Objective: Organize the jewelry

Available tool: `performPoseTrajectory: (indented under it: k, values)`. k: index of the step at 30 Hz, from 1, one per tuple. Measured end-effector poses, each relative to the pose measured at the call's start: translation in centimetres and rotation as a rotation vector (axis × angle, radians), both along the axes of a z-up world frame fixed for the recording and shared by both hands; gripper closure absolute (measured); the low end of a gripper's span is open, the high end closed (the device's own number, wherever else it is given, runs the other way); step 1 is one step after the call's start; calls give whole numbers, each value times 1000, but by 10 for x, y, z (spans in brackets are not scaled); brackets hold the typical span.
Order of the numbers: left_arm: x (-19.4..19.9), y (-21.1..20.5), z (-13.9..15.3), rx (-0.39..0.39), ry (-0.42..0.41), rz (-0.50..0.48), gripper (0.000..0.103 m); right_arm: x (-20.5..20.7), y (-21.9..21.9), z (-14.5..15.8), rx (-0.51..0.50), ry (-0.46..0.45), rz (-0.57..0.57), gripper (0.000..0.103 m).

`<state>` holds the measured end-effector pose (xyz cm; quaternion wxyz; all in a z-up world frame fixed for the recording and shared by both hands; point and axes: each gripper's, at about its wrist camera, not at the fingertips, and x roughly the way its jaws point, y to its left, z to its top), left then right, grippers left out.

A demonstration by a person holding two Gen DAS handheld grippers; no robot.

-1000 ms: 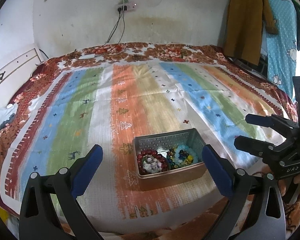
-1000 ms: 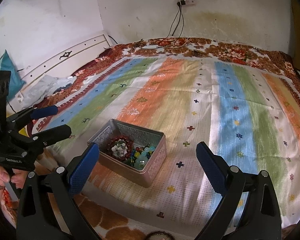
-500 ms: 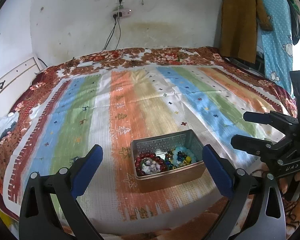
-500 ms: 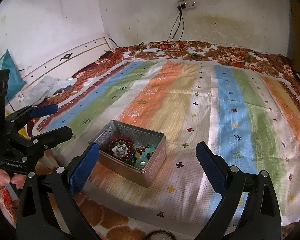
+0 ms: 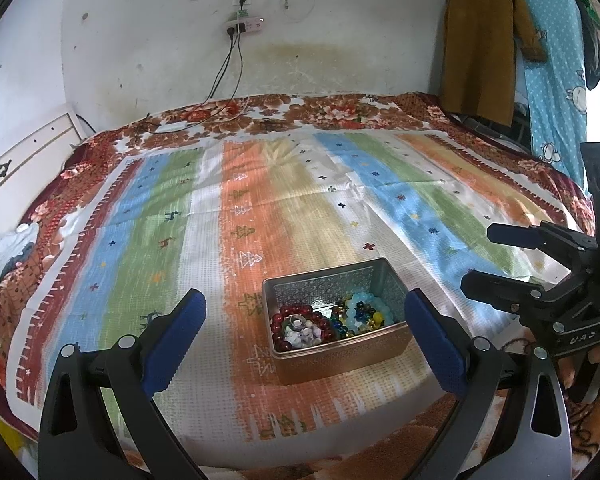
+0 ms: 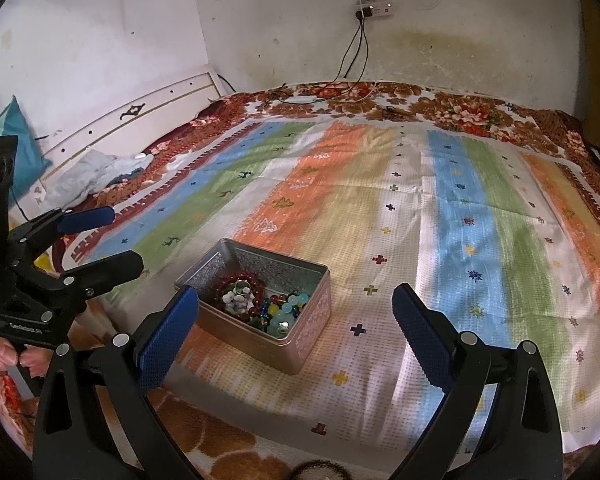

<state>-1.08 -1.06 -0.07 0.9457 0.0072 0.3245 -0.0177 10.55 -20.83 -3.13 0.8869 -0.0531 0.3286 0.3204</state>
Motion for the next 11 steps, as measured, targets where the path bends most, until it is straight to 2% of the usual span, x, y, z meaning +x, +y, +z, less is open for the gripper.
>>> performPoseTrajectory:
  k: [11]
  values:
    - [1, 0, -2, -9, 8, -7, 6, 1, -2, -1, 1, 0, 3, 5]
